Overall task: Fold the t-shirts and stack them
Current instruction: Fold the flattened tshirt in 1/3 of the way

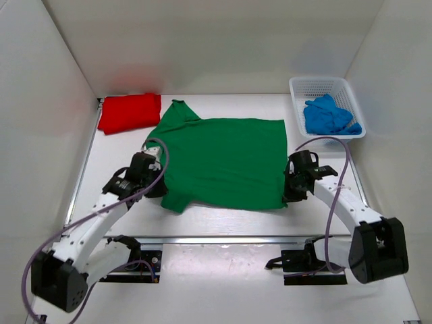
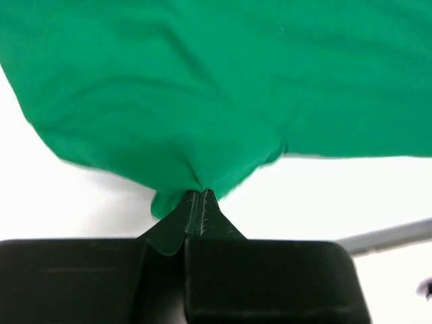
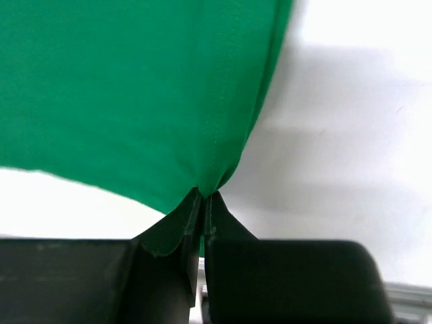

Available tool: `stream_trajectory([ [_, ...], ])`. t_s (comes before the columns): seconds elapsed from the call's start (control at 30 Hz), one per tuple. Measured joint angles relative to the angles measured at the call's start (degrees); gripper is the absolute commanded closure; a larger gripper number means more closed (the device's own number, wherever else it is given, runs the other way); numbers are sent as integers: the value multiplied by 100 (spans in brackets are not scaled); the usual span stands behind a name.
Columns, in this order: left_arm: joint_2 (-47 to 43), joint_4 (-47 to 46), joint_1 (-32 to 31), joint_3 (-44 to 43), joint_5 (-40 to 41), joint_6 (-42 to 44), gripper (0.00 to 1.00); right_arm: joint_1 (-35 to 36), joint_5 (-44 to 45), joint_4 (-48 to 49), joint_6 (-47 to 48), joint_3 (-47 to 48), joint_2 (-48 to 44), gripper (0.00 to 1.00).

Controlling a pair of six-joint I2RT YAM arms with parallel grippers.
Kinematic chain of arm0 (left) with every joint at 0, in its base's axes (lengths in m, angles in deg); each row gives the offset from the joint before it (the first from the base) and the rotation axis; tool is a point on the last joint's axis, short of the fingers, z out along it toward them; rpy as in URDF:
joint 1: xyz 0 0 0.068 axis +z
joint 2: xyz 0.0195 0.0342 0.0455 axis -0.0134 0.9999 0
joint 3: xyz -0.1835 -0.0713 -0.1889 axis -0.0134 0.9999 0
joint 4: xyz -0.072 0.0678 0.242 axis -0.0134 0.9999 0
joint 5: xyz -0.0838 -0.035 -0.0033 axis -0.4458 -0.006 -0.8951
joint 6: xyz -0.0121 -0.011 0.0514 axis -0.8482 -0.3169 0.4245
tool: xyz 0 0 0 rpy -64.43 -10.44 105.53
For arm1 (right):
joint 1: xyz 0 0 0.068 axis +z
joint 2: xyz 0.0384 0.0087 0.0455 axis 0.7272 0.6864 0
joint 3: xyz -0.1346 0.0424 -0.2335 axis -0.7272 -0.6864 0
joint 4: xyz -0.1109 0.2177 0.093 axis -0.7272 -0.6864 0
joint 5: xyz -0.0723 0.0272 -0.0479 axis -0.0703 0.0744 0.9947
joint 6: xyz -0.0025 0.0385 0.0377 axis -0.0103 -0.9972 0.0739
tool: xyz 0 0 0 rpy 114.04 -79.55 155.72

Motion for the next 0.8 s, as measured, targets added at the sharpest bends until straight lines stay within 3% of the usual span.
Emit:
stream_trajectory([
  [0.23,-809,1034,-166,173,-302,-33,100,74,-225,-686,4,382,-348,100],
  [0.43,-1224,1434,289,260,-389,-13,100,-326,-634,-1084,72,354,-673,100],
  [0.57,-798,1379,339,61,-385,39,100,-721,-870,-1143,188,273,-428,100],
  [0.8,393,1043,649,-599,-417,297,100,-726,-1062,-1141,369,396,326,100],
])
